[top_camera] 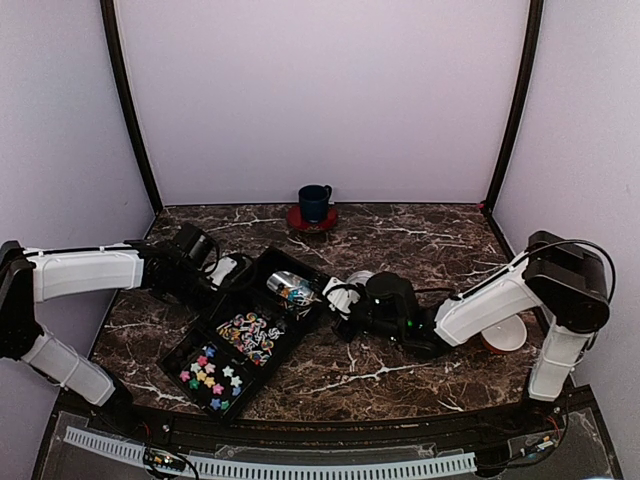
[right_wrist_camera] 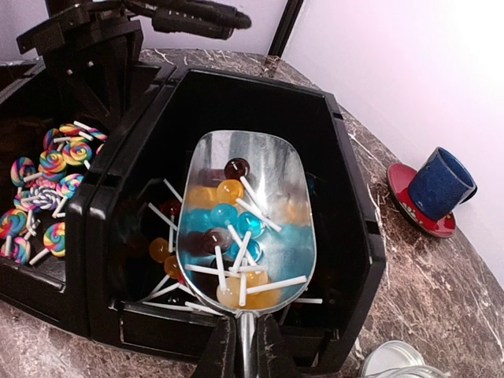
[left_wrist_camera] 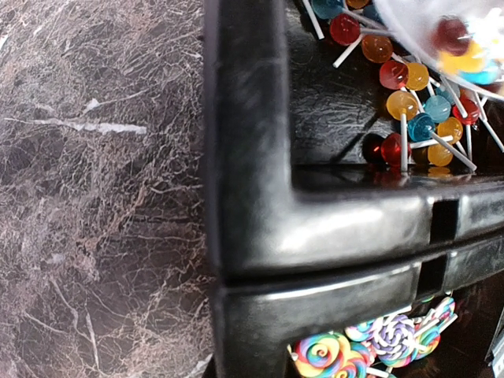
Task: Pack the candies
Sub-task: Place the fake candies in the packing bottle.
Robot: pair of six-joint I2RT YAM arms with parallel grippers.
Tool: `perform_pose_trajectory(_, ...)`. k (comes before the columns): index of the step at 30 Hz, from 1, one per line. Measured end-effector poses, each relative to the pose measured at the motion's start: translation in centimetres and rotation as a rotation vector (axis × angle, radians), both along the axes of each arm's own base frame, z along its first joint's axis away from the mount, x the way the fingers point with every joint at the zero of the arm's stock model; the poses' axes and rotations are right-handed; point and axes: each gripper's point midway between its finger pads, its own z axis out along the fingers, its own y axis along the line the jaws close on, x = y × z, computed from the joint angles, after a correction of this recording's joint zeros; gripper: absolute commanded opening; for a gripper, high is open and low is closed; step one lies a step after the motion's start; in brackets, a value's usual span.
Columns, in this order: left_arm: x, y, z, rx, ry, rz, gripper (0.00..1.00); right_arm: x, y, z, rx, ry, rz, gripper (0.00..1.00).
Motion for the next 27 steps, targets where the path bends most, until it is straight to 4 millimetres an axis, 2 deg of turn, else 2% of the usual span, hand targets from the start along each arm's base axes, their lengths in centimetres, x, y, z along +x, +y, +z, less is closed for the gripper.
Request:
perform_pose_trajectory(9,0.1,-0.1,-0.2,-0.002,0.005,0.004,0.00,-0.5,-0.3,3.4,0.054,-0.030,0.020,0.00)
perform_pose_trajectory(14,0.2,0.0,-0.4,0.001,0.012,0.009,0.00,-0.5,-1.0,4.4,0.046,-0.052,0.005,0.00)
perform_pose_trajectory(19,0.2,0.0,-0.4,0.001,0.012,0.010,0.00,-0.6,-2.6,5.4,0.012,-0.077,-0.029,0.00)
perform_pose_trajectory(24,0.2,-0.1,-0.4,-0.001,0.011,0.010,0.00,-0.6,-4.8,7.5,0.001,-0.106,-0.080,0.00)
perform_pose_trajectory(27,0.2,0.0,-0.4,0.000,0.012,0.011,0.00,-0.7,-6.1,8.1,-0.022,-0.107,-0.112,0.00)
